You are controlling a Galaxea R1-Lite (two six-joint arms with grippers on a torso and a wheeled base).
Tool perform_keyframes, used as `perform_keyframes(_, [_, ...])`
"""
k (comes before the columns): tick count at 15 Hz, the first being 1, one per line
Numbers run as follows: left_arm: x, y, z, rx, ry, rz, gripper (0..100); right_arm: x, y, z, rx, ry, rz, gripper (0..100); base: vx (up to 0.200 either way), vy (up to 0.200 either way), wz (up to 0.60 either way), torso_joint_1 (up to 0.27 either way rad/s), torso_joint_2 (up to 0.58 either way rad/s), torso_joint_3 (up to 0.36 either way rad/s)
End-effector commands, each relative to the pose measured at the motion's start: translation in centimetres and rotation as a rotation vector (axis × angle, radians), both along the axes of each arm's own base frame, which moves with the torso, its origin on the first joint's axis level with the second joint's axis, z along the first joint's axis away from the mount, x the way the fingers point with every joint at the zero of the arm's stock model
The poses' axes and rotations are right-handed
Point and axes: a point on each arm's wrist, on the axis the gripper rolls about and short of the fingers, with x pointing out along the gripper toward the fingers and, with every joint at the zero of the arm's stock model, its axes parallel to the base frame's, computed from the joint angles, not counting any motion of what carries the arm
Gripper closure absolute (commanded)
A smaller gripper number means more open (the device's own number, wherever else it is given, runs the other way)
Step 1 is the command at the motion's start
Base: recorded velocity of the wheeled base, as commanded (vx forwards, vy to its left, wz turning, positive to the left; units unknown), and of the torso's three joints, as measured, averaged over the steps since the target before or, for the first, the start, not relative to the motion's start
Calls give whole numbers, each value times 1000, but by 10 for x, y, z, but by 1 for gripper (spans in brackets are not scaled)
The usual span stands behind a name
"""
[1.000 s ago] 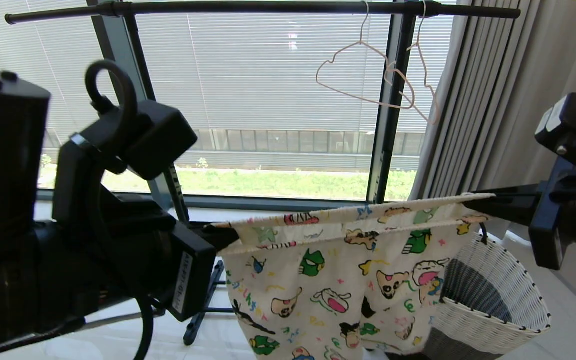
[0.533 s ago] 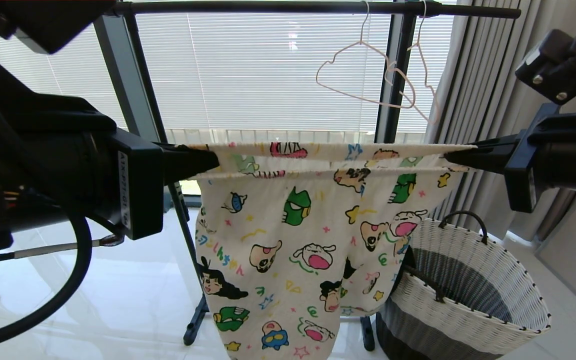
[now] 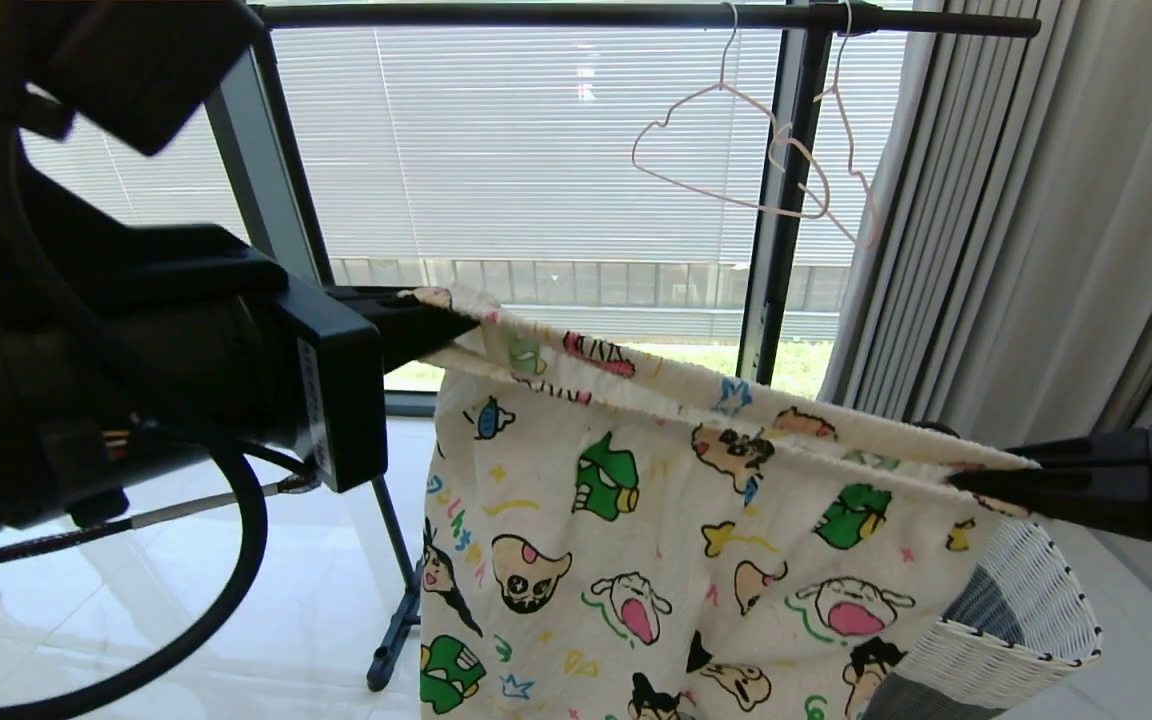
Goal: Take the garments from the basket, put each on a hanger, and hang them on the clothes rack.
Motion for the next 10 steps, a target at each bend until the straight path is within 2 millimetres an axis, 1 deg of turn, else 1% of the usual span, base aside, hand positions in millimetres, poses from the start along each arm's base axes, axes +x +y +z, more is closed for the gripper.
perform_keyframes(1, [0, 0, -16, 57, 13, -23, 100, -13, -4, -1, 4, -14, 40, 100, 0, 0, 0, 0, 0, 0])
perform_keyframes(4, [-1, 1, -16, 56, 9, -22, 100, -12, -3, -1, 7, -12, 32, 100, 0, 0, 0, 0, 0, 0])
perform_keyframes(5, [-3, 2, -15, 52, 7, -25, 100, -9, -2, -1, 9, -9, 16, 100, 0, 0, 0, 0, 0, 0])
perform_keyframes(6, [-9, 3, -13, 44, 1, -43, 100, 0, 2, 1, 24, -16, -11, 100, 0, 0, 0, 0, 0, 0])
perform_keyframes(8, [-27, 4, -13, 64, 25, -109, 100, 20, 16, 7, 64, -52, -41, 100, 0, 0, 0, 0, 0, 0])
perform_keyframes(9, [-43, 6, -15, 80, 61, -174, 100, 33, 27, 13, 85, -72, -51, 100, 0, 0, 0, 0, 0, 0])
perform_keyframes(10, [-55, 9, -17, 95, 98, -222, 100, 41, 33, 18, 94, -81, -57, 100, 0, 0, 0, 0, 0, 0])
